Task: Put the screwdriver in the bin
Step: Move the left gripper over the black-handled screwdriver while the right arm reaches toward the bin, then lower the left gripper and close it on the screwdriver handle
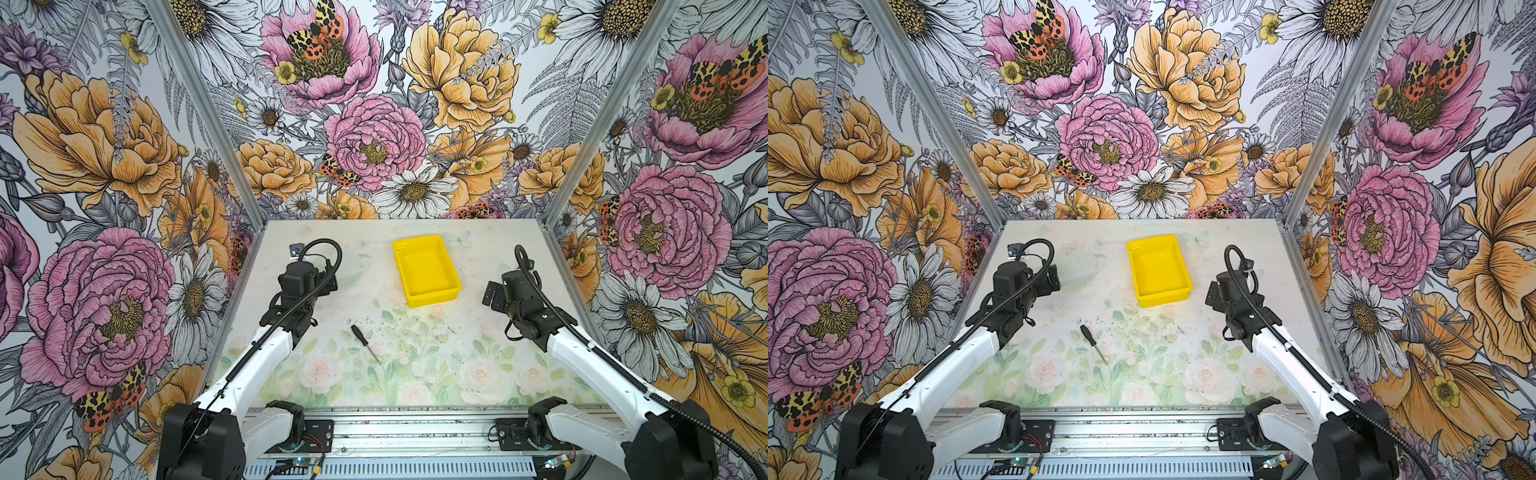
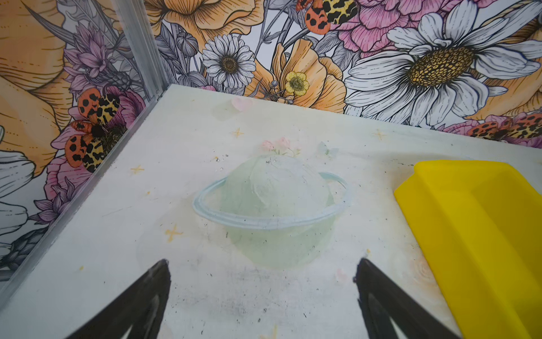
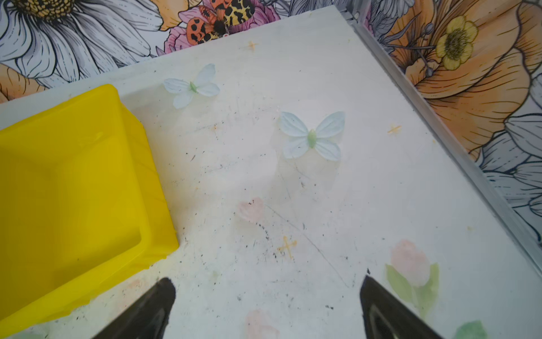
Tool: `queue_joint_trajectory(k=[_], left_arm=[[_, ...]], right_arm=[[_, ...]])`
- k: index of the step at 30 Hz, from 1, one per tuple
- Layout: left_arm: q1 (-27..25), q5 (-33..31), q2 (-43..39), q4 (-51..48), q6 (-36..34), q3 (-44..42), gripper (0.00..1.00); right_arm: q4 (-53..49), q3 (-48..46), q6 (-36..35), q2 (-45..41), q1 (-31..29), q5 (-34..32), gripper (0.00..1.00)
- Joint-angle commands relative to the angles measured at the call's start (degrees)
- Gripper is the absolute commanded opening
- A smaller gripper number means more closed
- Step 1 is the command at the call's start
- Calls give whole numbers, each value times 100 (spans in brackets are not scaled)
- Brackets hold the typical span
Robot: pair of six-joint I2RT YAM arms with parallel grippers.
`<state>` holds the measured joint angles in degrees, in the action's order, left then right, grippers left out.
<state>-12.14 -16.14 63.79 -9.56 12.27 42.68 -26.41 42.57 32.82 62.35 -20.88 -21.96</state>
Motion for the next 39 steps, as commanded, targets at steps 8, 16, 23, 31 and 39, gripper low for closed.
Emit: queue_joint_trajectory(k=[8,16,23,31,39], left_arm=[[-296,539,389,-2168,1613,496,99],[-817,602,731,-2753,2950,492,99],[-1424,457,1112,-2735,3736,495,99],[-1949,184,1759,-2570,4111,518,93],[-2197,278,2237,-2388,4166,526,84]], right_arm=[[-150,267,-656,271,-832,706,100],[-114,387,-1247,320,-954,1515,99],[-183,487,-1103,650,-971,1745,99],[-136,637,-1114,659,-1006,2033,99],[-183,410,-798,368,-1020,1793,99]])
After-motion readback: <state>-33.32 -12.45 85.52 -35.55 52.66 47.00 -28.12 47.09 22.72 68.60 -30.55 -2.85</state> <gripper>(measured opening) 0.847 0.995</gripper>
